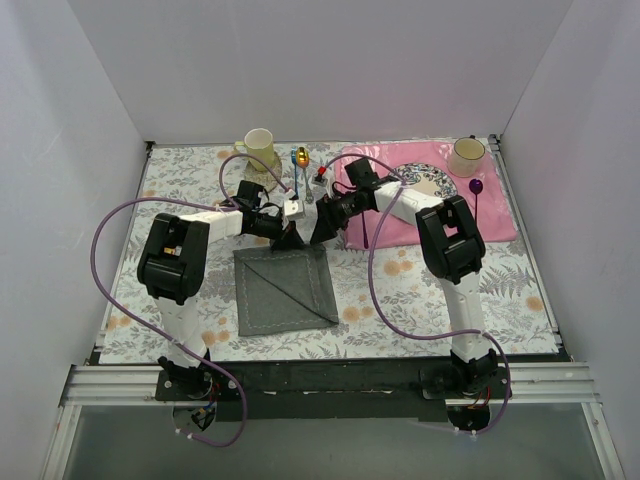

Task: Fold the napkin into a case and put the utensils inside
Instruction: Pick up the upper triangle-folded napkin from the center of the board.

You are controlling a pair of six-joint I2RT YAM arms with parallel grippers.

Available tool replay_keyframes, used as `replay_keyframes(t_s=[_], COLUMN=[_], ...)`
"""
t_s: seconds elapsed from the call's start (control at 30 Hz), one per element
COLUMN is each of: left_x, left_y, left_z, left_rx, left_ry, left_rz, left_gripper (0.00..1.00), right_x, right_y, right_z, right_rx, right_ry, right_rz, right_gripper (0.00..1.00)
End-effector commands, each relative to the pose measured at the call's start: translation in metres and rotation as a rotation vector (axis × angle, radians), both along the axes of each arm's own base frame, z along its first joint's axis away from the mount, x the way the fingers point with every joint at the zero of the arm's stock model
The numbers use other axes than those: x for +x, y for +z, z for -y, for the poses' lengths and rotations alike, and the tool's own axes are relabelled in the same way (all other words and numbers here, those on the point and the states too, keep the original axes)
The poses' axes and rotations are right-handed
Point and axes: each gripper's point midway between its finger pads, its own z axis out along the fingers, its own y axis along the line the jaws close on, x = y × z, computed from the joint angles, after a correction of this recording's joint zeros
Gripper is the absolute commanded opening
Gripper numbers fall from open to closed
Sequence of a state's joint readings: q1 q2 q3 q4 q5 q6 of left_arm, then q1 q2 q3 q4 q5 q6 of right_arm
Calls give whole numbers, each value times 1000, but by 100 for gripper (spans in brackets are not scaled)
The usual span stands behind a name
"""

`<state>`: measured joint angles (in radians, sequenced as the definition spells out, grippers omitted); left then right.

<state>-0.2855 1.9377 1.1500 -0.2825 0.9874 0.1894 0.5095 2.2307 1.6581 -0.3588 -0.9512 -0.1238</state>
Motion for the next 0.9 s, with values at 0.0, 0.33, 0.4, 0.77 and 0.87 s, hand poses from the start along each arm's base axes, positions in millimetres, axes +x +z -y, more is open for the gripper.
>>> replay_keyframes(t_s=[0.0,0.33,0.4,0.77,0.87], left_x=[7,8,8,9,10], left_y=[33,36,36,60,80], left_z=[7,7,6,-5,-31], left_rx=[-48,-50,-50,-52,-63], left_ry=[-16,-14,-11,43,81], left_rz=[89,97,94,111,122], left_gripper=[0,0,0,36,46], right_x=[-18,-16,-15,-15,-16], right_y=[-5,-22,-23,-14,-8], right_z=[-6,-16,-15,-17,-20], right_rx=[18,-29,-42,-48,-47], right_ry=[57,59,55,71,83], right_rz=[-24,0,10,48,70], right_gripper=[73,59,56,3,1])
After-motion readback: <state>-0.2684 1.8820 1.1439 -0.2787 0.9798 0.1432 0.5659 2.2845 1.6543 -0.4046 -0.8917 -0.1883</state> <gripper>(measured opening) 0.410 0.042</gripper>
